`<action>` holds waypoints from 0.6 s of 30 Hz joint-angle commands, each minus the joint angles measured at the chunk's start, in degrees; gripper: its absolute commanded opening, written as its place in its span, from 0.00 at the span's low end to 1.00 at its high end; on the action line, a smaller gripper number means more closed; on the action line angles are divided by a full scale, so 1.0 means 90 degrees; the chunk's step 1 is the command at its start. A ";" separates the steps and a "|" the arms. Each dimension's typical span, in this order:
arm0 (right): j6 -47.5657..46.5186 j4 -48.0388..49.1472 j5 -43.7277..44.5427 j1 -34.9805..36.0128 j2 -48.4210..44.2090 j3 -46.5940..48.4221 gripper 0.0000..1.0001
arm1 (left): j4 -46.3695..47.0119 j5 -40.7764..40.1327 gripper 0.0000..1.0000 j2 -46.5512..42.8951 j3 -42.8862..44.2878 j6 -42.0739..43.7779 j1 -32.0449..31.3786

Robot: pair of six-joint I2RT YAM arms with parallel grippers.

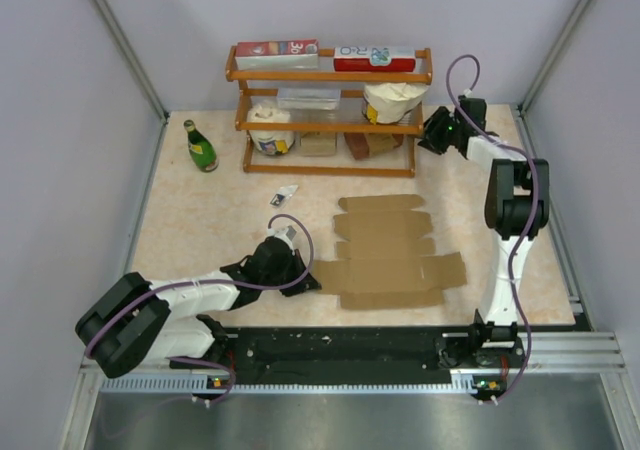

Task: Fold the paper box

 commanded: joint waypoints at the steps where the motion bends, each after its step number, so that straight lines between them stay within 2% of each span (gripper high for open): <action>1: -0.0142 -0.0066 0.0053 -0.0189 0.0263 0.0824 0.47 | -0.0428 -0.0200 0.00 -0.0062 -0.0010 0.0097 0.0012; 4: -0.0269 -0.0184 0.0062 -0.0219 0.0118 0.0748 0.48 | -0.0428 -0.0219 0.00 -0.0101 -0.0010 0.0068 0.0012; 7: -0.0367 -0.0154 0.0267 -0.0287 -0.0476 0.0037 0.52 | -0.0331 -0.0219 0.00 -0.0111 0.0000 0.0000 0.0012; 10: -0.0436 -0.0164 0.0842 -0.0326 -0.1423 -0.1085 0.57 | -0.0116 -0.0151 0.00 -0.0053 0.0048 -0.0069 0.0012; 15: -0.0378 -0.0437 0.1595 -0.0316 -0.3375 -0.3037 0.61 | 0.0381 -0.0005 0.00 0.0084 0.0068 -0.0283 -0.0017; 18: -0.0338 -0.0816 0.1956 -0.0258 -0.4479 -0.3860 0.62 | 0.0772 0.0034 0.00 0.0182 0.0029 -0.0517 -0.0027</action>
